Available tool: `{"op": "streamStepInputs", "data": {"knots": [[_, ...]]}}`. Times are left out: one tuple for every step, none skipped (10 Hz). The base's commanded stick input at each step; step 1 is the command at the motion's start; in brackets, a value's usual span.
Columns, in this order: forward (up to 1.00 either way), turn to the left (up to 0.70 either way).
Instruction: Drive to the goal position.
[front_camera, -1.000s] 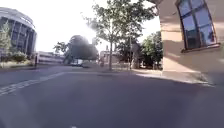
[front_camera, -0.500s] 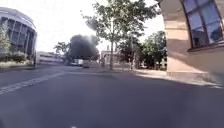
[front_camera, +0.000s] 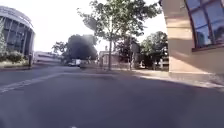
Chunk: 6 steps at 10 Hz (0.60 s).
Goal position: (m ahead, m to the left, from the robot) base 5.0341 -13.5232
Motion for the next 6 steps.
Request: {"op": "streamStepInputs", "data": {"knots": [[0.70,-0.14],[0.70,-0.14],[0.70,-0.14],[0.70,-0.14],[0.70,-0.14],[0.70,-0.14]]}}
